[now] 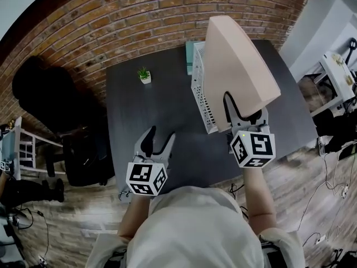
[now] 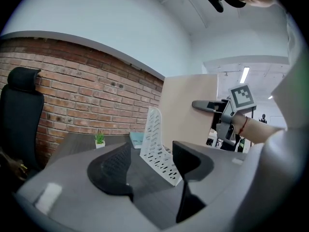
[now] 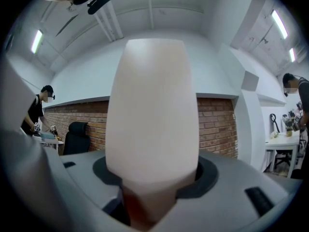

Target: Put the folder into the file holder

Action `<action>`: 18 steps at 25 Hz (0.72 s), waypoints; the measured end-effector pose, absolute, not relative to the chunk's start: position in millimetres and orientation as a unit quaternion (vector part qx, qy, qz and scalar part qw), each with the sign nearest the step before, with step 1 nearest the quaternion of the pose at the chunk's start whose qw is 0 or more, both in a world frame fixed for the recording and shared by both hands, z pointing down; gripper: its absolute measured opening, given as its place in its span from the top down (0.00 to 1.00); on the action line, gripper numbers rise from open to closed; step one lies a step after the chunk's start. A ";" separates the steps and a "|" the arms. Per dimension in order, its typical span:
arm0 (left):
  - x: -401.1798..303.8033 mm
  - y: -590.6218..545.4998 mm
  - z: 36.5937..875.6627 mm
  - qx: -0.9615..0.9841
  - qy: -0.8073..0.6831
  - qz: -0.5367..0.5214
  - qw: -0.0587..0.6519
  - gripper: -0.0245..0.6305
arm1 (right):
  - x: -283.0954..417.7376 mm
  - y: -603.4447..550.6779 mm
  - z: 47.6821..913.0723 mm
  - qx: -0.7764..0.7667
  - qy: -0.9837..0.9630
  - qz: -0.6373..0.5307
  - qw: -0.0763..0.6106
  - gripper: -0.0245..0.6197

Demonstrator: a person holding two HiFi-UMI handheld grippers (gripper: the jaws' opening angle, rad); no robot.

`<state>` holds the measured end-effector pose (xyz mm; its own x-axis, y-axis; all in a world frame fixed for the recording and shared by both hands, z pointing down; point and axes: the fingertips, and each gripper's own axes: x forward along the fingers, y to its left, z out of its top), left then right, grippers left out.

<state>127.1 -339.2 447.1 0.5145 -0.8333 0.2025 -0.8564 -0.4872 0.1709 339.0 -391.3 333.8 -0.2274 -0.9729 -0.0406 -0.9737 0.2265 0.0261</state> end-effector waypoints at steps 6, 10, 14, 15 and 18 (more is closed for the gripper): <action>120.0 -341.2 447.1 0.853 -0.504 0.043 0.126 0.54 | 332.2 -418.8 337.6 -0.622 0.783 0.022 0.004 0.54; 115.7 -343.5 448.8 0.850 -0.510 0.044 0.127 0.54 | 329.1 -435.8 339.0 -0.623 0.782 0.019 0.004 0.54; 111.7 -344.5 450.6 0.846 -0.516 0.044 0.128 0.54 | 326.8 -444.1 350.6 -0.626 0.780 0.008 -0.004 0.54; 111.1 -344.6 450.9 0.845 -0.517 0.044 0.129 0.54 | 326.5 -444.5 355.4 -0.627 0.779 0.005 -0.006 0.54; 109.2 -344.7 452.3 0.844 -0.518 0.045 0.130 0.54 | 325.7 -445.1 372.4 -0.630 0.776 -0.003 -0.013 0.54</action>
<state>109.2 -344.7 452.3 0.4590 -0.8631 0.2110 -0.8865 -0.4290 0.1735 325.7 -445.1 372.4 -0.2058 -0.9783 0.0239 -0.9785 0.2061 0.0116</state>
